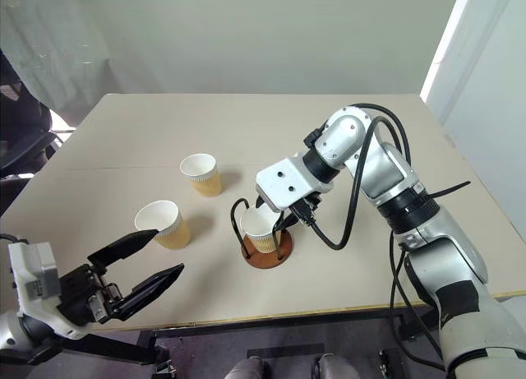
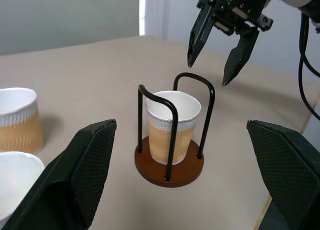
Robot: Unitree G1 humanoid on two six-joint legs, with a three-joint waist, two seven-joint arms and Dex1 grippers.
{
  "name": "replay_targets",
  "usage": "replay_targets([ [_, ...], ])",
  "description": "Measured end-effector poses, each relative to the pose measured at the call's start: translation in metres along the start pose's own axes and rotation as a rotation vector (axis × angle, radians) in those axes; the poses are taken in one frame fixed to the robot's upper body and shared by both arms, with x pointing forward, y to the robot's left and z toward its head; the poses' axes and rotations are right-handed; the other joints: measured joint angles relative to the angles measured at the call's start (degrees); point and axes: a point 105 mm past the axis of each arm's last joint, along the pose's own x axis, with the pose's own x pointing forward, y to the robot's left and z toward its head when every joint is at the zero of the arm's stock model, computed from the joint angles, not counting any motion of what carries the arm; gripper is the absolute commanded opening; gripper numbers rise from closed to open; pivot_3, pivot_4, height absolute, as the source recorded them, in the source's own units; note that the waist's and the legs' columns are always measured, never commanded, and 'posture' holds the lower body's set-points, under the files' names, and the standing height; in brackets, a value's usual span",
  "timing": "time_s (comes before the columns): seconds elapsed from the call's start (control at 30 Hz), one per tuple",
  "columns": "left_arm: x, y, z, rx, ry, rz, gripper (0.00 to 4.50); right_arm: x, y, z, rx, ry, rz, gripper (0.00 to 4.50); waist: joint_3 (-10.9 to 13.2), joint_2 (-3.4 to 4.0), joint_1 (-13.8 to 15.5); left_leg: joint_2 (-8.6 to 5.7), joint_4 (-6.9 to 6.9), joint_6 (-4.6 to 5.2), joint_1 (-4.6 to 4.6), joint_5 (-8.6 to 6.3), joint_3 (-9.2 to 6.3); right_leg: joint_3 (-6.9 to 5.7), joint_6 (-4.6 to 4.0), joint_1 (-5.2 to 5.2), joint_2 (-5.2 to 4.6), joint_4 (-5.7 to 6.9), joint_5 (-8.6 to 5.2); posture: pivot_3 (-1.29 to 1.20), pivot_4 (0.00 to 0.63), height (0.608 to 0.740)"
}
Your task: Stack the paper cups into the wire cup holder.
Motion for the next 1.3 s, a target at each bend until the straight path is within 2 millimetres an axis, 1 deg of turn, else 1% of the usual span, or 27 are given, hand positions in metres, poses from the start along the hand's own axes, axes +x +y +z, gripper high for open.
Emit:
replay_targets([
  [0.1,-0.005,0.01,0.011,0.034,0.019,0.011,4.5,-0.015,-0.005,0.006,0.028,-0.053,-0.034,2.62,-0.02,-0.04,0.11,0.0,0.0,0.0,-0.02,0.0,0.0,0.0,-0.08,0.01,0.01,0.0,-0.05,0.0,0.15,0.74],
  [0.2,-0.013,0.034,0.028,0.1,0.132,0.055,4.5,-0.044,-0.011,0.011,0.135,-0.188,-0.131,2.62,-0.02,-0.09,0.22,0.0,0.01,-0.03,0.0,0.02,-0.01,0.01,-0.13,0.06,0.02,-0.03,-0.07,0.0,0.15,0.74],
  [0.23,-0.015,0.039,0.031,0.114,0.154,0.066,4.5,-0.051,-0.013,0.011,0.158,-0.213,-0.155,2.62,-0.02,-0.09,0.18,-0.01,0.01,-0.03,0.01,0.03,0.01,0.03,-0.13,0.07,0.02,-0.06,-0.07,0.0,0.15,0.74],
  [0.3,-0.013,0.048,0.033,0.128,0.209,0.071,4.5,-0.062,-0.015,0.007,0.225,-0.258,-0.203,2.62,-0.02,-0.1,0.11,-0.01,0.01,-0.03,0.09,0.02,0.05,0.06,-0.19,0.12,0.01,-0.05,-0.11,0.0,0.15,0.74],
  [0.37,-0.008,0.059,0.032,0.151,0.288,0.083,4.5,-0.068,-0.015,-0.002,0.306,-0.276,-0.252,2.62,-0.01,-0.11,0.18,-0.01,0.01,-0.04,0.1,0.03,0.03,0.05,-0.26,0.1,0.01,-0.03,-0.1,0.0,0.15,0.74],
  [0.47,0.001,0.067,0.03,0.158,0.323,0.087,4.5,-0.066,-0.008,-0.017,0.395,-0.278,-0.278,2.62,-0.01,-0.1,0.16,-0.01,0.0,-0.05,0.1,0.02,0.03,0.05,-0.29,0.08,0.01,-0.03,-0.05,0.0,0.15,0.74],
  [0.53,0.008,0.066,0.027,0.143,0.341,0.057,4.5,-0.063,-0.002,-0.029,0.456,-0.273,-0.293,2.62,-0.01,-0.1,0.16,-0.01,0.0,-0.08,0.04,0.0,0.03,0.05,0.01,0.01,0.01,-0.01,0.17,0.0,0.15,0.74],
  [0.6,0.012,0.062,0.024,0.134,0.369,0.012,4.5,-0.063,0.003,-0.04,0.509,-0.254,-0.315,2.62,0.0,-0.09,0.16,-0.01,-0.01,-0.11,-0.04,-0.04,0.03,0.05,0.05,-0.08,0.01,-0.01,0.22,0.0,0.15,0.74],
  [0.7,0.013,0.063,0.021,0.12,0.43,-0.035,4.5,-0.068,0.006,-0.047,0.55,-0.253,-0.355,2.62,0.01,-0.07,0.16,0.01,-0.07,-0.2,-0.07,-0.14,0.0,0.02,0.02,-0.15,0.03,0.0,0.2,0.0,0.15,0.74],
  [0.83,0.01,0.075,0.02,0.152,0.52,-0.046,4.5,-0.08,0.007,-0.043,0.589,-0.319,-0.397,2.62,0.02,-0.06,0.08,0.07,-0.15,-0.24,-0.07,-0.22,0.01,0.01,-0.05,-0.19,0.06,0.0,0.16,0.0,0.15,0.74],
  [0.97,0.008,0.09,0.013,0.15,0.569,-0.053,4.5,-0.085,0.016,-0.04,0.629,-0.382,-0.396,2.62,0.01,-0.07,0.13,0.11,-0.12,-0.26,-0.14,-0.25,0.0,-0.03,-0.1,-0.21,0.08,-0.03,0.13,0.0,0.15,0.74],
  [1.13,0.016,0.097,0.004,0.168,0.626,-0.13,4.5,-0.08,0.028,-0.038,0.659,-0.405,-0.381,2.62,0.01,-0.07,0.39,0.11,-0.06,-0.25,-0.19,-0.26,0.0,-0.04,-0.1,-0.25,0.07,0.0,0.13,0.0,0.15,0.74],
  [1.3,0.02,0.1,-0.005,0.157,0.655,-0.173,4.5,-0.081,0.026,-0.033,0.65,-0.399,-0.39,2.62,0.0,-0.08,0.33,0.12,-0.06,-0.24,-0.29,-0.26,0.0,-0.05,-0.12,-0.37,0.08,0.03,0.14,0.0,0.15,0.74],
])
